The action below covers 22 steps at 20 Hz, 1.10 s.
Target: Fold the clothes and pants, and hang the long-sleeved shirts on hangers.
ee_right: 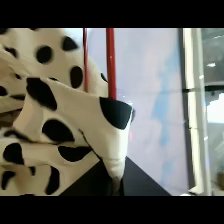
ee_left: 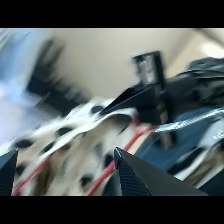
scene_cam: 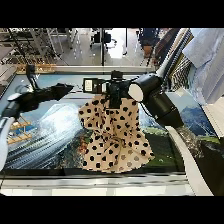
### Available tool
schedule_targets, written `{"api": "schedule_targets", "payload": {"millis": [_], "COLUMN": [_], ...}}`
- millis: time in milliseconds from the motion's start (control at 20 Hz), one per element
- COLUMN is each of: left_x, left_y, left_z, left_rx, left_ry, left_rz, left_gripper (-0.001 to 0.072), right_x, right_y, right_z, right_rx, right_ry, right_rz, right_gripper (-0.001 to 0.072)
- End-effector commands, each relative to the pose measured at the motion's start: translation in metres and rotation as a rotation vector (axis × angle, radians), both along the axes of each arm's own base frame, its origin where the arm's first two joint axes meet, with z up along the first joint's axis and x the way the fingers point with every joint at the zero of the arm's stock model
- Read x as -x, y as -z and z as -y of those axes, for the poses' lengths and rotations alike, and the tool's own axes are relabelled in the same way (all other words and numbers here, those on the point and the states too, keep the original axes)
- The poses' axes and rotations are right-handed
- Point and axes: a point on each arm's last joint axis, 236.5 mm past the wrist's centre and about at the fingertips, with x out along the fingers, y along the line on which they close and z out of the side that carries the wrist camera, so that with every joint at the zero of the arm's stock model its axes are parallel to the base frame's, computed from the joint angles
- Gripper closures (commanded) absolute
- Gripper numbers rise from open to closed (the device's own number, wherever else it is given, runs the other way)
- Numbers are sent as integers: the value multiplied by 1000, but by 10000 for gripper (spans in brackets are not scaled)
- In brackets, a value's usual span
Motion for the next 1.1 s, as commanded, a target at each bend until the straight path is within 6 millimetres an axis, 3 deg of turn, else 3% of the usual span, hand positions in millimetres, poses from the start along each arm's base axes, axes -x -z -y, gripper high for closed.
{"api": "schedule_targets", "payload": {"millis": [0,100,200,300,400,500,600,700,850,900,950,1050], "left_x": [-15,1,23,39,52,62,63,54,33,29,23,0], "left_y": [17,23,31,37,55,93,135,162,190,198,205,207], "left_z": [-71,-97,-85,-29,49,115,163,195,214,215,215,199], "left_rx": [-251,-433,-585,-614,-603,-654,-708,-666,-584,-567,-552,-530], "left_ry": [-303,-419,-424,-318,-194,-136,-139,-195,-282,-298,-320,-400], "left_rz": [-250,-322,-365,-364,-344,-308,-280,-339,-410,-435,-453,-439], "left_gripper": [68,174,215,213,210,210,210,206,94,98,160,545], "right_x": [-7,-26,-39,-40,-38,-35,-26,-17,-6,-4,-1,7], "right_y": [12,5,-10,-31,-50,-65,-78,-92,-107,-109,-112,-114], "right_z": [34,57,69,68,64,66,69,71,76,77,77,77], "right_rx": [-59,-175,-305,-387,-453,-513,-547,-573,-591,-593,-599,-602], "right_ry": [192,396,525,563,577,602,610,603,595,593,590,584], "right_rz": [-119,-131,-125,-115,-107,-106,-108,-103,-95,-92,-92,-115], "right_gripper": [699,698,698,698,697,697,697,697,697,696,696,696]}}
